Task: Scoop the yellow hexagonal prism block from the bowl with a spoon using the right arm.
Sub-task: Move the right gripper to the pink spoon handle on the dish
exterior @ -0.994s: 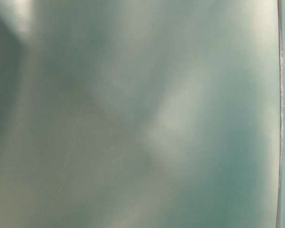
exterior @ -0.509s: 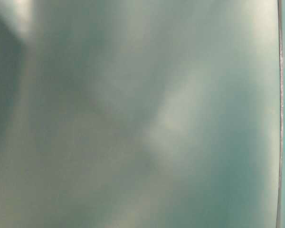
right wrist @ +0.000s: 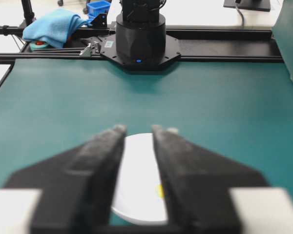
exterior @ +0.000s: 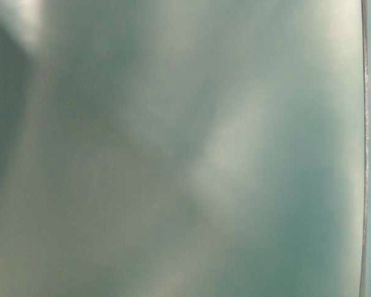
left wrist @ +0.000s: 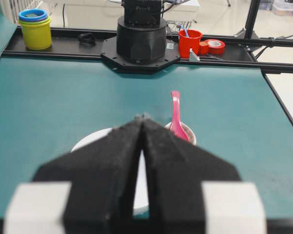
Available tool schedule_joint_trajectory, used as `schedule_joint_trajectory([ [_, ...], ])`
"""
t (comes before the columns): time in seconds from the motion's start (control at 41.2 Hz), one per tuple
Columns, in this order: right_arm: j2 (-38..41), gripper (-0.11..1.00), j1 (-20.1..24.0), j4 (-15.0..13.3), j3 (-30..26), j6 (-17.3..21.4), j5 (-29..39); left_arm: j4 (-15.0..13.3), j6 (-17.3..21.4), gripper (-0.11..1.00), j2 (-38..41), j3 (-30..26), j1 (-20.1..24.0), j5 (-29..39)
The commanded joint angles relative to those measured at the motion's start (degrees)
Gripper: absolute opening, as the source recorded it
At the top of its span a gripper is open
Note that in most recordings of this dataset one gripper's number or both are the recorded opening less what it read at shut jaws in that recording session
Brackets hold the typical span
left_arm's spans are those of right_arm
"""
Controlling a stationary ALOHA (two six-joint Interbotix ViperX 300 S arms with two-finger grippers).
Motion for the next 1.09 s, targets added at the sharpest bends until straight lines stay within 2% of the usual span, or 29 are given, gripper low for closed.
schedule_joint_trajectory([
  [0.0,0.97,0.45,0.09,0.26,-1.41,0.79,-0.26,0.18,-0.09,0.00,0.62,-1.32,0.09,-0.35],
  [0.097,3.08,0.53,0.18,1.41,-1.05,2.37,-0.18,0.18,-0.09,0.00,0.70,-1.32,0.09,-0.35],
  [0.291,10.02,0.51,2.37,1.41,-0.26,4.13,-1.93,0.18,0.00,0.00,0.70,-1.32,0.09,-0.35],
  [0.558,23.12,0.51,7.56,2.29,0.00,4.39,-11.69,0.18,-0.09,0.00,0.70,-1.32,0.00,-0.44],
  [0.849,35.51,0.51,10.55,7.47,1.32,4.39,-23.03,0.18,-0.09,0.00,0.70,-1.32,0.00,-0.35],
  [1.067,41.57,0.51,14.68,13.36,3.16,4.39,-31.29,0.18,-0.09,0.00,0.88,-1.23,0.09,-0.35],
])
